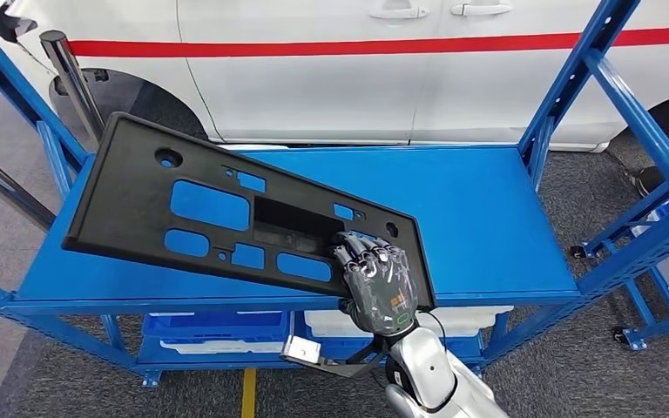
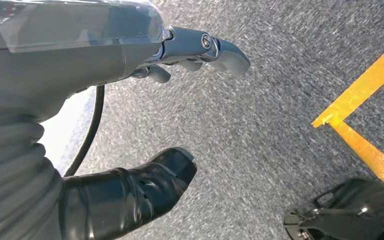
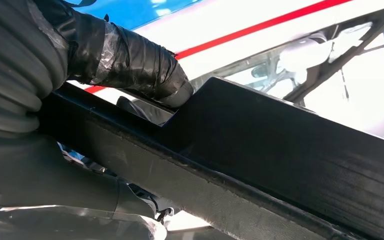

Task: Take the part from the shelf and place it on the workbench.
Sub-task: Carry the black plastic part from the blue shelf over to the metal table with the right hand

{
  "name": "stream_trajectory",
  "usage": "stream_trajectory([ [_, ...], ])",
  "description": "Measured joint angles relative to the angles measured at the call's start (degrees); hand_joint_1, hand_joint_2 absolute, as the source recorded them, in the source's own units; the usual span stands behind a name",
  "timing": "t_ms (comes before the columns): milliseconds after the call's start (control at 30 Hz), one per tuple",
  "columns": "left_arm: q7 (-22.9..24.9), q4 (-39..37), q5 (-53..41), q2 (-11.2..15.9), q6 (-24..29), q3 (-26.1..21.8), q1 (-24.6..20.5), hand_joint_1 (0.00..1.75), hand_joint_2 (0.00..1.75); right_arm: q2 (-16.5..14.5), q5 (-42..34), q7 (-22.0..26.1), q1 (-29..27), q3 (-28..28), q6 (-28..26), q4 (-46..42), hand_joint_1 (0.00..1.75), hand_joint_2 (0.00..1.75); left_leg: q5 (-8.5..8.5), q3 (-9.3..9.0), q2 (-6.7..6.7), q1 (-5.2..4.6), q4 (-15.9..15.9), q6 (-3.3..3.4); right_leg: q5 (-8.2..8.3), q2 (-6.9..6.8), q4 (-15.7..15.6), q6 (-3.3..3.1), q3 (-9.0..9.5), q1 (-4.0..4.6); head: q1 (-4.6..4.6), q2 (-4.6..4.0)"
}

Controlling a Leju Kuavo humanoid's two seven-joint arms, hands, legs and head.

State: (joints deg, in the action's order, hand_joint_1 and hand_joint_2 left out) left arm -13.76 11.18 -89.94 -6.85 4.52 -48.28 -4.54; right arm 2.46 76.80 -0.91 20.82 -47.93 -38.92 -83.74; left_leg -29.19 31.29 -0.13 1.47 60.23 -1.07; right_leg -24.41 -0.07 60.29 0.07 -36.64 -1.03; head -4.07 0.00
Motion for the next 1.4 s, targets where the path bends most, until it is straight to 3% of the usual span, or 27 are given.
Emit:
stream_trajectory([
  [133,0.1,0.0,0.0,0.0,-0.1,0.0,0.0,0.00,1.75,0.0,0.2,0.6,-0.3,0.1,-0.2,-0.1,1.75,1.75,1.09,0.44,-0.09,-0.29,-0.8,1.87,0.57,0.13,-0.1,1.66,-0.47,0.03,-0.01,0.00],
  [167,0.1,0.0,0.0,0.0,-0.2,0.0,0.0,0.00,1.75,0.0,0.2,0.8,-0.3,0.1,-0.2,0.0,1.75,1.75,1.54,0.66,0.00,-0.27,-1.0,2.42,-0.44,0.12,0.9,1.90,-0.93,-0.09,-0.01,0.00],
  [233,0.1,0.0,0.0,0.0,-0.3,0.0,-0.1,0.00,1.75,0.0,0.2,1.1,-0.4,0.1,-0.2,0.0,1.75,1.75,2.38,1.40,0.15,-0.36,-1.1,3.28,-4.63,0.10,6.3,2.13,-3.00,-0.20,-0.02,0.00],
  [300,0.1,0.0,0.0,0.0,-0.4,0.1,-0.1,0.00,1.75,0.0,0.1,1.3,-0.6,0.1,-0.2,0.0,1.75,1.75,3.02,2.31,0.19,-0.68,-1.1,3.60,-8.50,0.10,13.3,2.20,-5.29,-0.18,-0.02,0.00],
  [333,0.1,0.0,0.0,0.0,-0.4,0.1,-0.1,0.00,1.75,0.0,0.1,1.4,-0.8,0.1,-0.2,0.0,1.75,1.75,3.31,2.72,0.20,-0.85,-1.1,3.63,-9.07,0.10,14.9,2.13,-5.45,-0.15,-0.02,0.00],
  [367,0.1,0.0,0.0,0.0,-0.4,0.1,-0.1,0.00,1.75,0.0,0.1,1.5,-0.9,0.1,-0.2,0.0,1.75,1.75,3.60,3.09,0.20,-1.02,-1.1,3.64,-8.65,0.10,14.4,1.92,-4.53,-0.05,-0.02,0.00],
  [467,0.2,0.0,0.0,-0.2,-0.5,0.1,0.0,0.00,1.75,0.0,0.1,1.9,-1.1,0.3,-0.2,-0.4,1.75,1.75,4.31,3.78,0.19,-1.42,-1.0,3.42,-5.05,-0.02,3.7,0.35,2.69,0.77,-0.01,0.00],
  [533,0.3,0.0,0.0,-0.4,-0.5,0.1,0.0,0.00,1.75,0.0,0.1,2.3,-1.1,0.6,-0.4,-0.8,1.75,1.75,4.72,4.02,0.24,-1.43,-1.0,2.93,-4.12,-0.24,-0.7,-0.48,5.14,1.35,0.00,0.00],
  [600,0.3,0.0,0.0,-0.4,-0.7,0.1,0.0,0.00,1.75,0.0,0.1,2.4,-1.4,0.7,-0.5,-1.1,1.75,1.75,5.20,4.12,0.38,-1.33,-1.2,2.20,-3.57,-0.30,-1.4,-0.85,5.00,1.55,-0.02,0.00],
  [667,0.3,0.0,0.0,-0.4,-0.7,0.2,0.0,0.00,1.75,0.0,0.1,2.4,-1.6,1.0,-0.5,-1.3,1.75,1.75,4.35,4.58,0.40,-1.27,-0.4,1.55,-2.56,-0.42,-2.2,-1.37,4.86,1.22,0.01,0.00],
  [700,0.2,0.0,0.0,-0.4,-0.8,0.2,0.0,0.00,1.75,0.0,0.1,2.4,-1.7,1.0,-0.5,-1.4,1.75,1.75,2.85,5.27,0.35,-1.25,1.3,1.27,-2.03,-0.50,-2.6,-1.63,4.68,0.98,0.07,0.00],
  [767,0.2,0.0,0.0,-0.4,-0.8,0.2,0.0,0.00,1.75,-0.1,0.1,2.4,-1.9,1.1,-0.5,-1.4,1.75,1.75,-1.69,7.48,0.32,-0.96,7.6,0.78,-1.28,-0.60,-2.8,-1.92,3.92,0.81,0.14,0.00],
  [833,0.1,0.0,0.0,-0.3,-0.8,0.2,0.1,0.00,1.75,-0.1,0.2,2.7,-2.3,1.2,-0.5,-1.5,1.75,1.75,-4.60,8.88,0.33,-0.60,13.1,0.23,-0.69,-0.63,-2.6,-1.79,2.91,0.76,0.15,0.00],
  [867,0.1,0.0,0.0,-0.3,-0.8,0.2,0.1,0.00,1.75,-0.1,0.3,2.9,-2.5,1.3,-0.5,-1.5,1.75,1.75,-4.59,8.31,0.34,-0.43,13.3,-0.03,-0.44,-0.63,-2.4,-1.64,2.38,0.68,0.16,0.00],
  [900,0.0,0.0,0.0,-0.3,-0.9,0.2,0.1,0.00,1.75,-0.1,0.3,3.2,-2.8,1.5,-0.5,-1.5,1.75,1.75,-3.58,6.65,0.34,-0.26,11.3,-0.25,-0.25,-0.62,-2.1,-1.47,1.88,0.55,0.16,0.00],
  [967,0.0,0.0,0.0,-0.2,-0.9,0.2,0.0,0.00,1.75,-0.1,0.3,4.1,-3.4,2.1,-0.5,-1.8,1.75,1.75,-1.12,1.92,0.29,-0.01,4.0,-0.53,-0.13,-0.60,-1.1,-0.94,0.90,0.37,0.18,0.00],
  [1000,0.0,0.0,0.0,-0.2,-0.9,0.2,0.0,0.00,1.75,-0.2,0.3,4.7,-3.8,2.7,-0.5,-2.1,1.75,1.75,-0.40,0.31,0.14,-0.02,1.1,-0.32,-0.08,-0.59,-0.6,-0.60,0.47,0.40,0.14,0.00],
  [1033,0.0,0.0,0.0,-0.2,-0.9,0.2,-0.1,0.00,1.75,-0.3,0.2,5.3,-4.2,3.3,-0.5,-2.5,1.75,1.75,-0.15,-0.45,0.00,-0.09,-0.5,0.01,0.04,-0.59,-0.3,-0.21,0.15,0.49,0.13,0.00],
  [1133,-0.1,0.0,0.0,-0.2,-1.0,0.2,0.2,0.00,1.75,-0.5,-0.5,6.9,-5.4,5.4,-0.5,-3.7,1.75,1.75,0.39,-0.08,-0.16,-0.26,-0.8,1.42,0.60,-0.55,-0.2,0.90,-0.23,0.49,0.11,0.00],
  [1200,0.0,0.0,0.0,-0.2,-0.9,0.2,0.1,0.00,1.75,-0.5,-1.3,8.2,-6.4,6.8,-0.5,-4.6,1.75,1.75,1.11,0.28,-0.03,-0.22,-1.0,2.48,-1.15,-0.45,1.7,1.43,-1.00,0.25,0.09,0.00],
  [1300,0.0,0.0,1.6,0.1,-0.1,-0.1,0.0,0.00,1.75,-0.7,-3.1,11.5,-8.5,9.6,-0.5,-6.6,1.75,1.75,2.07,1.38,0.07,-0.47,-1.1,3.38,-7.63,-0.30,11.6,1.79,-4.62,0.17,0.06,0.00],
  [1333,0.0,0.0,4.6,0.5,1.1,-1.1,-0.1,0.00,1.75,-0.9,-3.8,13.1,-10.3,11.0,-0.5,-7.8,1.75,1.75,2.33,1.77,0.03,-0.62,-1.0,3.47,-8.86,-0.27,14.4,1.77,-5.35,0.19,0.07,0.00],
  [1367,-0.1,0.0,9.7,1.1,2.4,-2.9,-0.2,0.00,1.75,-1.2,-4.6,15.3,-12.7,12.9,-0.5,-9.6,1.75,1.75,2.58,2.11,-0.09,-0.74,-1.0,3.48,-9.02,-0.23,15.1,1.60,-5.07,0.26,0.07,0.00],
  [1400,-0.1,0.0,16.5,1.8,3.6,-5.9,-0.4,0.00,1.75,-1.7,-5.9,18.2,-15.6,15.3,-0.5,-11.8,1.75,1.75,2.78,2.37,-0.23,-0.82,-1.0,3.45,-8.23,-0.19,13.7,1.30,-3.65,0.38,0.06,0.00],
])
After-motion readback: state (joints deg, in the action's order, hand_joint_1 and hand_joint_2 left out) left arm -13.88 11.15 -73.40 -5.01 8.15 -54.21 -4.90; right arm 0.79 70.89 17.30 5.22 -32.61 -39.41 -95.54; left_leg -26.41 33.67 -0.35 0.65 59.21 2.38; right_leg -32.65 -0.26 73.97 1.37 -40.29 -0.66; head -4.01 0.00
